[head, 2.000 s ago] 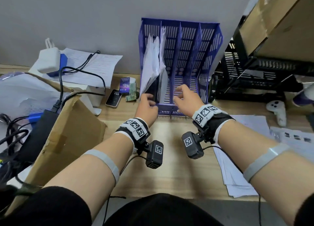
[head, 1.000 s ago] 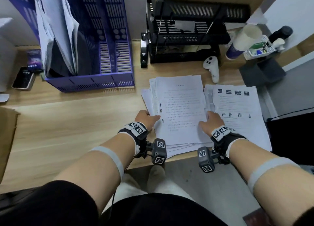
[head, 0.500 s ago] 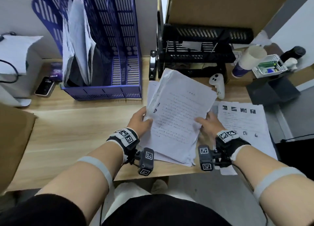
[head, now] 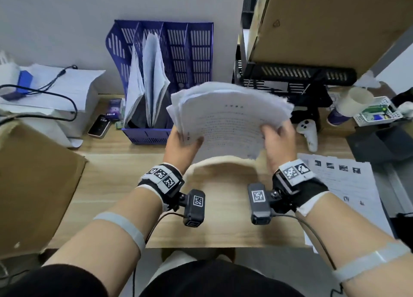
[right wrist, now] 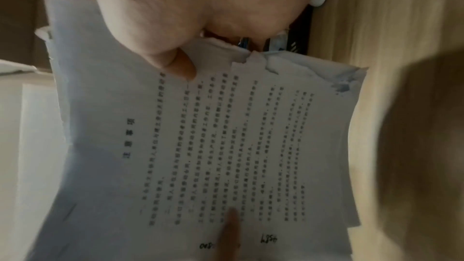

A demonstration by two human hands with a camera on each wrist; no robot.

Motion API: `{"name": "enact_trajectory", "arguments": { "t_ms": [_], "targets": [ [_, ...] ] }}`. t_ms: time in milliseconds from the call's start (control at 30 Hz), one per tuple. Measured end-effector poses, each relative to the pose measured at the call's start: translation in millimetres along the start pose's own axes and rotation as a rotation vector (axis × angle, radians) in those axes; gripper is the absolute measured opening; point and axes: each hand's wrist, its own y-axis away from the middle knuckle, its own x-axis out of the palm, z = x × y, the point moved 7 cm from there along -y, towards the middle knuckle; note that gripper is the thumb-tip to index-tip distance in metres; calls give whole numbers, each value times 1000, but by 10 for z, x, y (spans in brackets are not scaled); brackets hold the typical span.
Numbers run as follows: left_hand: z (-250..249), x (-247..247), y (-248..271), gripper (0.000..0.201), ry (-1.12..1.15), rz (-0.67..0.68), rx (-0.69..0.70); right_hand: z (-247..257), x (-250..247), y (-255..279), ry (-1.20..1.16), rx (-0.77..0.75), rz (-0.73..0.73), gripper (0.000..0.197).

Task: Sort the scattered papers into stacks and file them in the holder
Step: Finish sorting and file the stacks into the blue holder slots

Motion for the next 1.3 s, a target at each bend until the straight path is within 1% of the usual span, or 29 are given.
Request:
{"name": "enact_trajectory", "arguments": {
  "t_ms": [133, 200, 233, 267, 333, 400, 467, 533, 567, 600, 633, 667, 700, 733, 767, 800, 833, 867, 900, 933, 967, 1000, 1033, 1067, 1100, 1133, 1200, 1267, 1300],
  "targets": [
    [154, 22, -16, 57, 47, 65, -26, -200, 71, 186, 48, 58, 57, 33],
    [168, 55, -51, 58, 71, 91, -19, -252, 103, 203, 55, 90, 66, 35],
    [194, 70, -64, 58, 78, 102, -43, -290, 133, 207, 54, 121, 74, 36],
    [234, 93, -73, 56, 73, 117, -77, -370, 164, 204, 53, 177, 90, 35],
    [363, 135, -82, 45, 44, 153, -159, -522, 242, 223, 56, 285, 151, 30],
    [456, 130, -98, 36, -20, 153, -216, -652, 252, 199, 60, 330, 166, 24],
    [470, 95, -119, 31, -99, 151, -235, -604, 221, 193, 80, 336, 109, 25],
    [395, 41, -130, 16, -89, 140, -199, -502, 149, 169, 178, 310, 12, 35],
    [314, -1, -130, 14, -76, 131, -177, -461, 97, 163, 278, 291, -72, 42],
    [229, -62, -133, 16, -52, 112, -152, -413, 83, 191, 369, 307, -130, 48],
    [181, -128, -158, 18, -30, 87, -123, -377, 145, 203, 381, 322, -118, 52],
    [116, -202, -193, 22, -22, 63, -93, -318, 310, 238, 322, 354, -23, 54],
    [40, -280, -232, 29, -22, 35, -58, -246, 534, 288, 241, 369, 110, 57],
    [-51, -336, -270, 35, -32, 27, -11, -103, 792, 366, 185, 358, 257, 66],
    [-153, -375, -316, 35, -46, 36, 46, 57, 1040, 422, 183, 308, 374, 81],
    [-257, -349, -334, 29, -78, 94, 101, 239, 1267, 466, 224, 241, 450, 97],
    [-331, -299, -337, 21, -176, 147, 158, 442, 1454, 517, 255, 162, 487, 106],
    [-453, -285, -303, 17, -277, 162, 213, 579, 1602, 533, 302, 120, 492, 106],
    [-536, -299, -300, 20, -357, 139, 279, 733, 1726, 567, 340, 80, 489, 96],
    [-623, -331, -268, 26, -319, 148, 310, 811, 1802, 546, 407, 62, 465, 78],
    [-661, -368, -251, 39, -216, 178, 325, 883, 1839, 532, 482, 50, 428, 63],
    [-667, -417, -255, 59, -161, 215, 336, 936, 1840, 495, 555, 27, 378, 55],
    [-663, -465, -263, 74, -161, 239, 372, 970, 1829, 450, 598, 9, 339, 51],
    [-659, -498, -261, 84, -242, 273, 414, 1019, 1807, 420, 592, 0, 300, 48],
    [-620, -511, -268, 92, -289, 322, 432, 1055, 1775, 393, 534, 19, 265, 45],
    [-588, -527, -265, 98, -296, 368, 413, 1088, 1750, 375, 467, 37, 239, 42],
    [-454, -551, -293, 107, -217, 426, 356, 1200, 1748, 369, 402, 43, 241, 34],
    [-313, -594, -314, 116, -178, 448, 295, 1267, 1767, 350, 340, 52, 259, 30],
    [-253, -611, -331, 121, -185, 443, 279, 1297, 1776, 346, 329, 66, 260, 33]
  ]
}}
